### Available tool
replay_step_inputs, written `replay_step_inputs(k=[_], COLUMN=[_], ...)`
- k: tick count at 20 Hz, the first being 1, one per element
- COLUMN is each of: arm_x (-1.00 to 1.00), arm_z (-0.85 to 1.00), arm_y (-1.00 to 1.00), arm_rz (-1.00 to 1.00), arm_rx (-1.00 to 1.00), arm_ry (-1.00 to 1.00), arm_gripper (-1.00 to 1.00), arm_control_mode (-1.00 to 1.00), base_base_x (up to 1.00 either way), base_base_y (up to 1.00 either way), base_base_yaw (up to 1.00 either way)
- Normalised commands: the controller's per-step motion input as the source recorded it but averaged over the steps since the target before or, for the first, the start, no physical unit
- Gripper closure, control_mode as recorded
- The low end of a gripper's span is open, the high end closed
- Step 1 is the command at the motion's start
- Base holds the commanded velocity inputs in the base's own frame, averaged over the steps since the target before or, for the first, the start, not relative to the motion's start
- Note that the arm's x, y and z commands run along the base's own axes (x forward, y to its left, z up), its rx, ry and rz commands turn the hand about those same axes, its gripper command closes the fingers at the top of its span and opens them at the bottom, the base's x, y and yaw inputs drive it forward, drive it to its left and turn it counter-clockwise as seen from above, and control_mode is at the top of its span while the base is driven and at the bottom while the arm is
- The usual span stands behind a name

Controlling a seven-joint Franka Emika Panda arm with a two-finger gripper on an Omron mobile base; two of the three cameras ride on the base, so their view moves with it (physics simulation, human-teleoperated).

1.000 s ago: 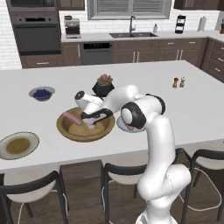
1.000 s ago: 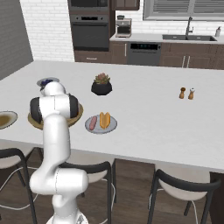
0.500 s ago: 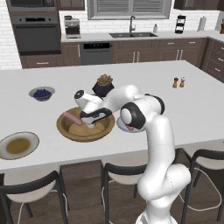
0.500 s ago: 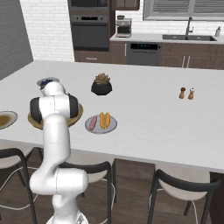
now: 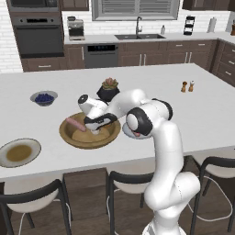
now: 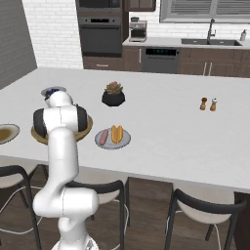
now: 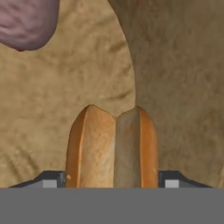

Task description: Place one bun and one sausage from the bowl on each plate.

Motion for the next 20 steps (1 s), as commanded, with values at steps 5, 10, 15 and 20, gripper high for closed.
replay_step_inputs(k=[5,10,15,20], arm_x=[-0.09,-0.60,-0.31,-0.11], arm_z=[0.04,0.64,0.72,0.55], arm_y=[0.00,-0.10,-0.42,-0.73], arm_rz=[0.00,-0.07,-0.18,-0.37], arm_rx=[0.00,0.00,0.00,0.14], arm_ry=[-0.03,-0.09,0.00,0.00], arm_gripper=[1.00,1.00,1.00,1.00], arm_control_mode=[-1.00,-1.00,-1.00,-1.00], base_base_x=[0.00,0.00,0.00,0.00], base_base_y=[0.00,0.00,0.00,0.00], base_base_yaw=[0.00,0.00,0.00,0.00])
